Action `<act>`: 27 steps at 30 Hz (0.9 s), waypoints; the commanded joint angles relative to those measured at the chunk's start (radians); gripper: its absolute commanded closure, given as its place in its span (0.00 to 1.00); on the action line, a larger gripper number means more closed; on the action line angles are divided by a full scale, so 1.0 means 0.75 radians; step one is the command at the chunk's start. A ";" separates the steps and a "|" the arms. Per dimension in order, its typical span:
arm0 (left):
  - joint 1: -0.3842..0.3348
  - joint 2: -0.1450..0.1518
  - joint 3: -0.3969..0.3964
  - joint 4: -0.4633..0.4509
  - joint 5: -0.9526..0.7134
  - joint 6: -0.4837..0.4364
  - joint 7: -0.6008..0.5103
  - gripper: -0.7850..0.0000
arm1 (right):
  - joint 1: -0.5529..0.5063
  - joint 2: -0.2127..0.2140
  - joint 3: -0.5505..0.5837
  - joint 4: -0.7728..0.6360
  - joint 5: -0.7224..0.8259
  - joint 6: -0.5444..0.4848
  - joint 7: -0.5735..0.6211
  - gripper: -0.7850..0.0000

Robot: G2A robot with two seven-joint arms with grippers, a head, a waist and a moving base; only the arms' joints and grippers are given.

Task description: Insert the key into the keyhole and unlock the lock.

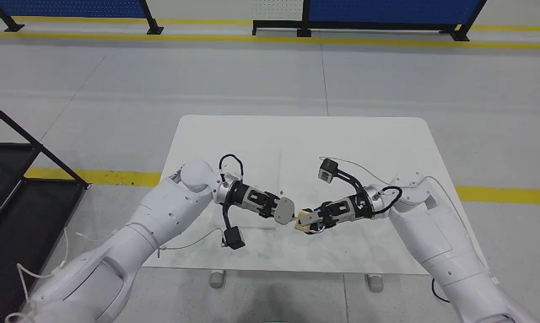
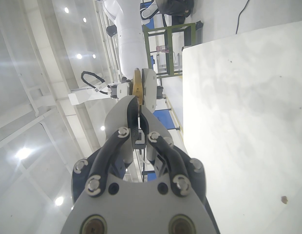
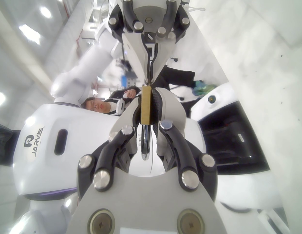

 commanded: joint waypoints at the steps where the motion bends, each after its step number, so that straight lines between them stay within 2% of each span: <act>1: 0.002 0.001 -0.004 -0.001 -0.011 -0.005 0.005 0.00 | 0.000 0.000 0.000 0.000 0.000 0.000 0.000 1.00; 8: 0.010 0.013 -0.051 -0.001 -0.049 -0.013 0.013 0.00 | 0.000 0.000 0.000 0.000 0.000 0.000 0.000 1.00; 20: 0.064 0.082 -0.245 0.047 -0.094 -0.032 0.032 0.00 | 0.000 0.000 0.000 0.000 0.000 0.000 0.000 1.00; 27: 0.097 0.099 -0.294 0.027 -0.104 -0.056 0.056 0.00 | -0.003 0.003 0.000 -0.039 -0.050 -0.002 -0.066 1.00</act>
